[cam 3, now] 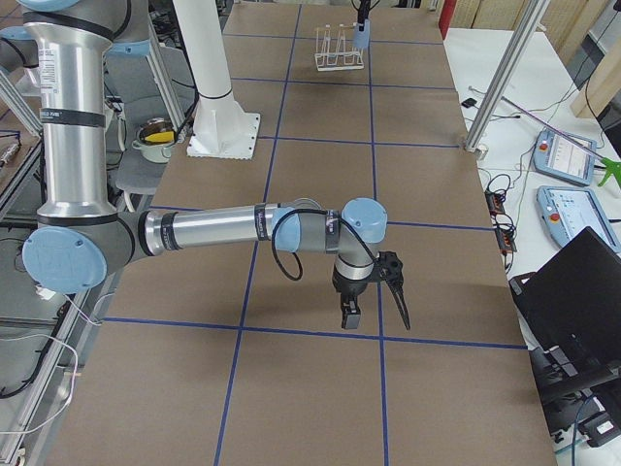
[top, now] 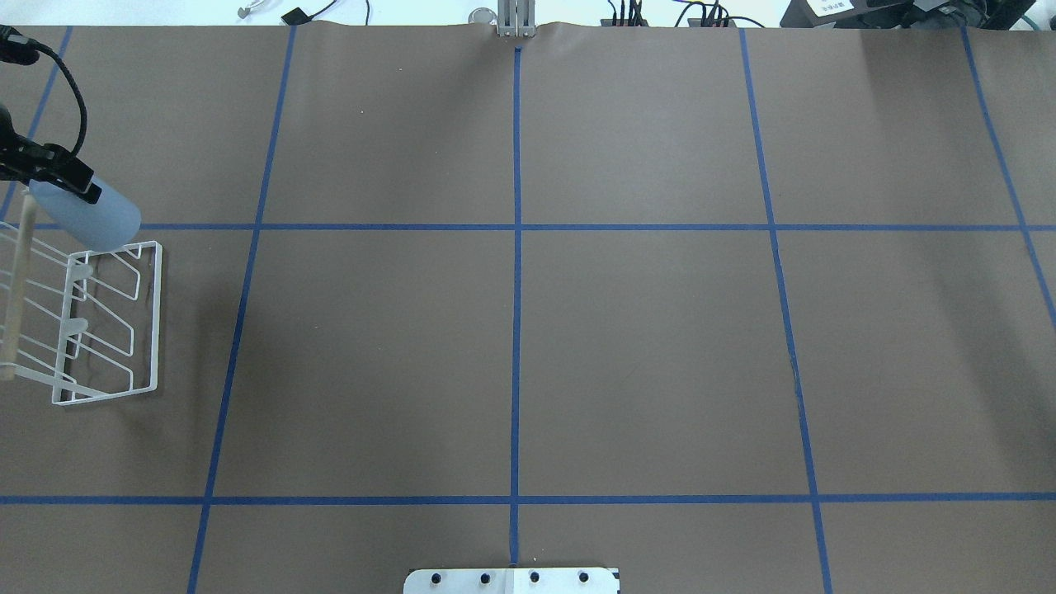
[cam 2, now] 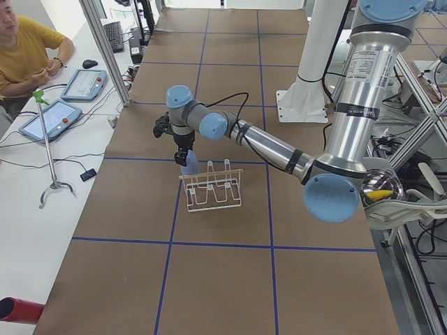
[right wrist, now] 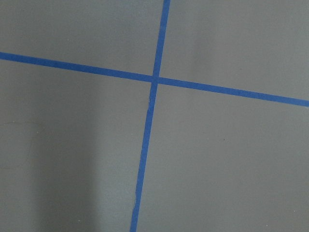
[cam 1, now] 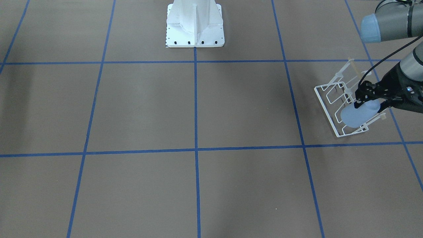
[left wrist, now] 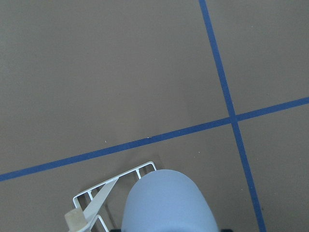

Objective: Hang cup on cup holder
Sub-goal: 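Lower the cup onto a rack peg with the left gripper, then open the left gripper and raise it away from the cup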

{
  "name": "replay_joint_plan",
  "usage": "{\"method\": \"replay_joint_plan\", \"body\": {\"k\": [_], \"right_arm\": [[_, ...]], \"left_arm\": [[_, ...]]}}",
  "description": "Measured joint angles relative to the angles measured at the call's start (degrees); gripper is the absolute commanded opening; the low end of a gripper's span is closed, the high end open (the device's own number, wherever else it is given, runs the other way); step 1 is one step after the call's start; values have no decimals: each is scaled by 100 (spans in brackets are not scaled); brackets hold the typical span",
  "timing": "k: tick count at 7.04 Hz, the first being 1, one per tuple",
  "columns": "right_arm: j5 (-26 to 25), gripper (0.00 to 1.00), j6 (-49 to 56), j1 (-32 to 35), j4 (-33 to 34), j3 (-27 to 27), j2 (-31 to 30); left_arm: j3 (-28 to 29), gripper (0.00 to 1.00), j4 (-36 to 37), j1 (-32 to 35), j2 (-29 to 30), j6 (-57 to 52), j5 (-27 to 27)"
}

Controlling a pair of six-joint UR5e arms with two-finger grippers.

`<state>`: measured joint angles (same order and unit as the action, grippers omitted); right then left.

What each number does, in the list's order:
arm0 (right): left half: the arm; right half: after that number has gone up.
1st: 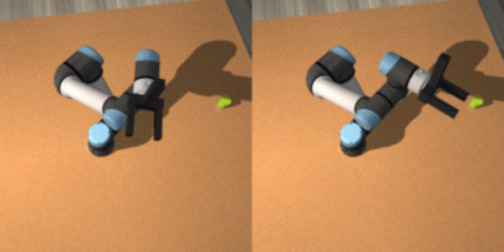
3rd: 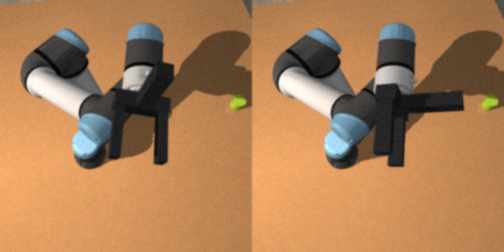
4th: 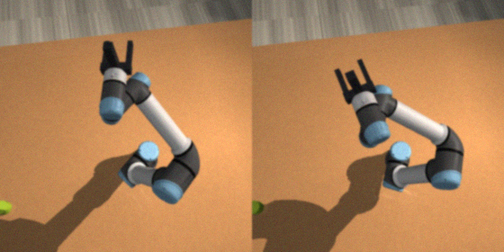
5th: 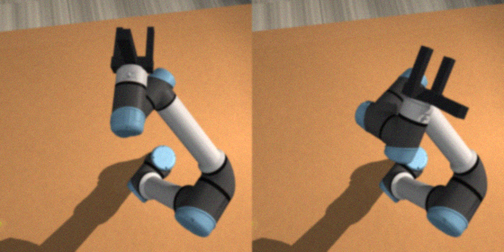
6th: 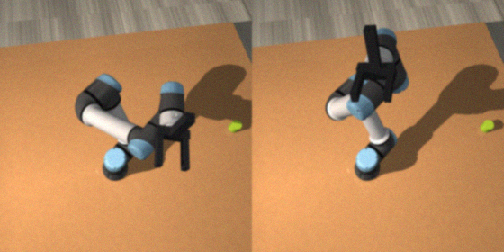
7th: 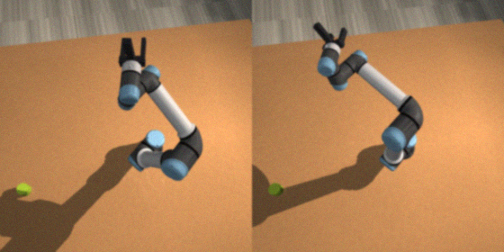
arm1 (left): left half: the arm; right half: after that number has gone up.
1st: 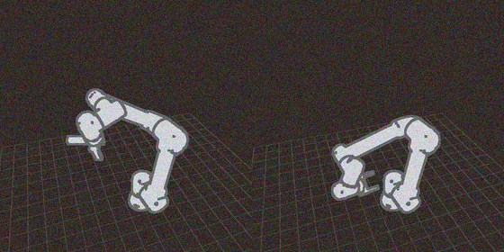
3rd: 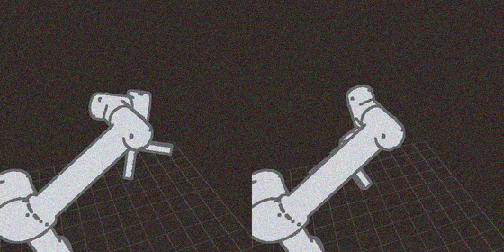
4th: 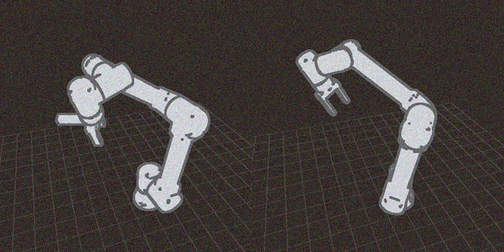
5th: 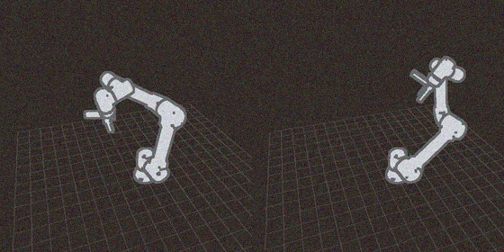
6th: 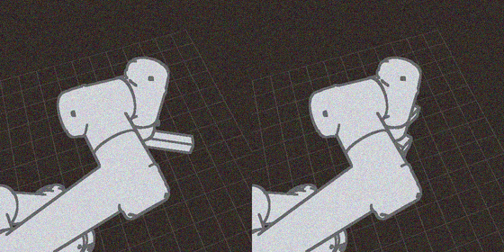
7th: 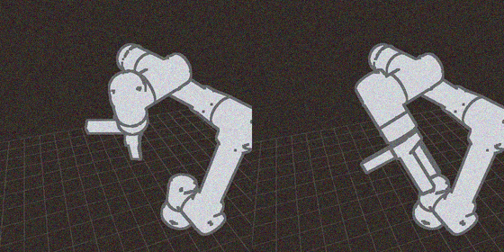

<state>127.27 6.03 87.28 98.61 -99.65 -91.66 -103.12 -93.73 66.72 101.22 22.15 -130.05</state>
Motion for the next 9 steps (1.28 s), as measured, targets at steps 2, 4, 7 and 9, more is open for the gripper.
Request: {"method": "replay_joint_plan", "body": {"k": [2, 4, 7, 9], "right_arm": [[0, 100, 3, 0, 0, 12, -1], [0, 100, 0, 0, 0, 15, 0], [0, 100, 0, 0, 0, 15, 6], [0, 100, -4, 0, 0, 14, 5]], "left_arm": [[243, 6, -532, -198, -56, 353, 203], [443, 69, -794, -266, -60, 435, 277], [465, 99, -1064, -281, -57, 400, 287], [355, 99, -1091, -250, -13, 393, 256]]}}
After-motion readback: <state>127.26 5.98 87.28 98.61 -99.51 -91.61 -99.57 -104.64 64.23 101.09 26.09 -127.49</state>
